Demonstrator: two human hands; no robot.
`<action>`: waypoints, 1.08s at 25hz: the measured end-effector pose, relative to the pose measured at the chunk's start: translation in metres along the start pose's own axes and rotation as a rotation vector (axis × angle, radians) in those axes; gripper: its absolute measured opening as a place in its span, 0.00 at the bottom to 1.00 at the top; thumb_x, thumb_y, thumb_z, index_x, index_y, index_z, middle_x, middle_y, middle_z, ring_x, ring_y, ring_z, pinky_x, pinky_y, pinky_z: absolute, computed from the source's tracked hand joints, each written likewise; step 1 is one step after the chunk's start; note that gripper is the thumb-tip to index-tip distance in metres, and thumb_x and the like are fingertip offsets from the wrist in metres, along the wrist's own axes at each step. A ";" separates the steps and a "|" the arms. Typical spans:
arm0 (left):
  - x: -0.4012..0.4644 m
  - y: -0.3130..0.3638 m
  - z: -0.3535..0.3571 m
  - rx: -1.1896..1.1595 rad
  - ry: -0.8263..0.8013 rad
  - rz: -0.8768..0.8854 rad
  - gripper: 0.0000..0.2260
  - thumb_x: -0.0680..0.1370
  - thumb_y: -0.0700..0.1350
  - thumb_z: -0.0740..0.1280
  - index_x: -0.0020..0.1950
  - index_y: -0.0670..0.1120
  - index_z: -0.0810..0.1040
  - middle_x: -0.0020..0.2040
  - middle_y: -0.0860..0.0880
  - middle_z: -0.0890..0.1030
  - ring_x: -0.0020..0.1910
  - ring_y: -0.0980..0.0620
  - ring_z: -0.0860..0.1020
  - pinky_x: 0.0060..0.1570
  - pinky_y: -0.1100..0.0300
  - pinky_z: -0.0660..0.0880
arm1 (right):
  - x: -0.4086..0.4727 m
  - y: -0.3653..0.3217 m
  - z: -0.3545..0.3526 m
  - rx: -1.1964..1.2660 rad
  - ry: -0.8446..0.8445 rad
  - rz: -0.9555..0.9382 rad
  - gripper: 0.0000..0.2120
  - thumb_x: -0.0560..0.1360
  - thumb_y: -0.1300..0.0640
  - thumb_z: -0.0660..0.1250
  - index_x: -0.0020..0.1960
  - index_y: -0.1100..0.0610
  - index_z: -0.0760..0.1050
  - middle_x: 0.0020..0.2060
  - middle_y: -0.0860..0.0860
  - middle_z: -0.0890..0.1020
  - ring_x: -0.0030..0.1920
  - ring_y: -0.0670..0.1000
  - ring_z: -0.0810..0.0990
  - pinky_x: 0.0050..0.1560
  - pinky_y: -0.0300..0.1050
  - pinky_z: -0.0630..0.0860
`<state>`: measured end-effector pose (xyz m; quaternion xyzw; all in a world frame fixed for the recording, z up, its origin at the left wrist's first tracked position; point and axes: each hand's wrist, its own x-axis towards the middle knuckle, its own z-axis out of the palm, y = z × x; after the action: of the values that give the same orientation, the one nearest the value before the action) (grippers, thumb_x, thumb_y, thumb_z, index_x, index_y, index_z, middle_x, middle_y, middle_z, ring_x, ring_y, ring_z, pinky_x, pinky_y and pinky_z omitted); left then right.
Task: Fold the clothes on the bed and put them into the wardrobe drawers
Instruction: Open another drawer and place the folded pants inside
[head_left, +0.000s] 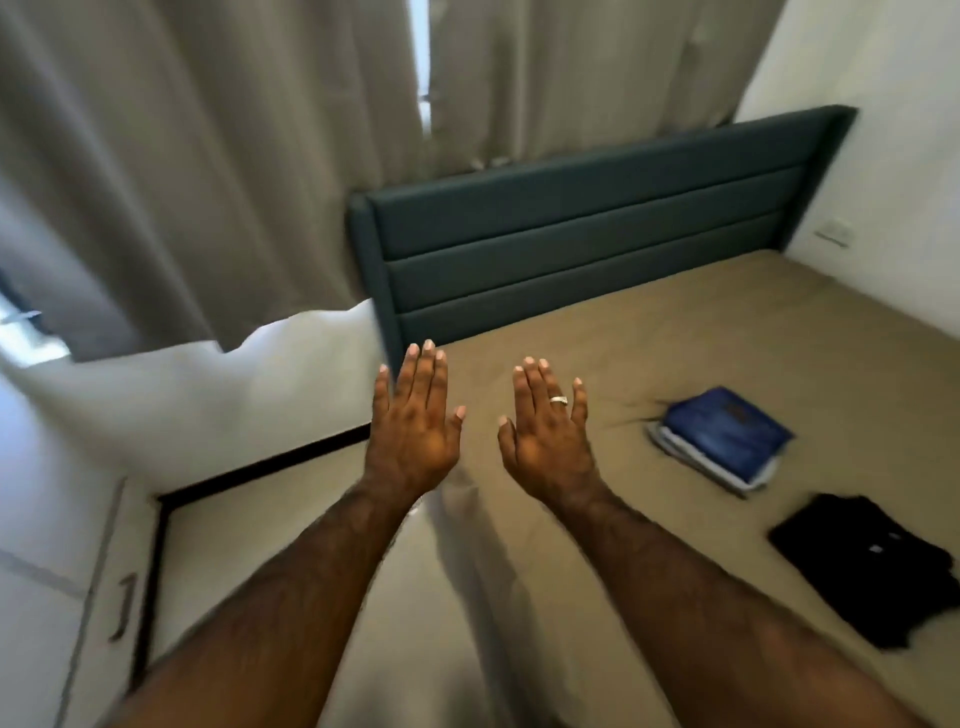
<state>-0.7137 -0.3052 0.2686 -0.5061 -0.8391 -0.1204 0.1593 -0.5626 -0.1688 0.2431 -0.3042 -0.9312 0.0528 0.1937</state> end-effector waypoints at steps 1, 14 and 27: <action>0.017 0.016 0.007 -0.031 -0.010 0.022 0.32 0.86 0.58 0.51 0.86 0.43 0.55 0.86 0.44 0.53 0.86 0.45 0.50 0.81 0.37 0.52 | 0.001 0.019 -0.006 0.012 0.006 0.036 0.33 0.84 0.43 0.50 0.85 0.56 0.52 0.85 0.54 0.54 0.85 0.55 0.51 0.81 0.67 0.43; 0.256 0.322 0.195 -0.192 -0.258 0.642 0.32 0.85 0.57 0.53 0.85 0.41 0.54 0.86 0.42 0.53 0.85 0.43 0.50 0.81 0.37 0.52 | 0.021 0.357 -0.001 -0.211 0.077 0.713 0.32 0.83 0.47 0.58 0.82 0.61 0.62 0.82 0.58 0.64 0.83 0.58 0.60 0.80 0.68 0.56; 0.367 0.507 0.577 -0.398 -0.594 0.550 0.37 0.82 0.68 0.52 0.79 0.41 0.66 0.77 0.39 0.70 0.72 0.37 0.70 0.70 0.42 0.71 | 0.029 0.651 0.231 -0.059 -0.019 1.395 0.36 0.82 0.30 0.50 0.82 0.51 0.61 0.81 0.59 0.62 0.79 0.63 0.63 0.76 0.64 0.65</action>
<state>-0.5079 0.4349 -0.0986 -0.7437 -0.6432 -0.0820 -0.1628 -0.3193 0.3792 -0.1009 -0.8357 -0.5213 0.1423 0.0983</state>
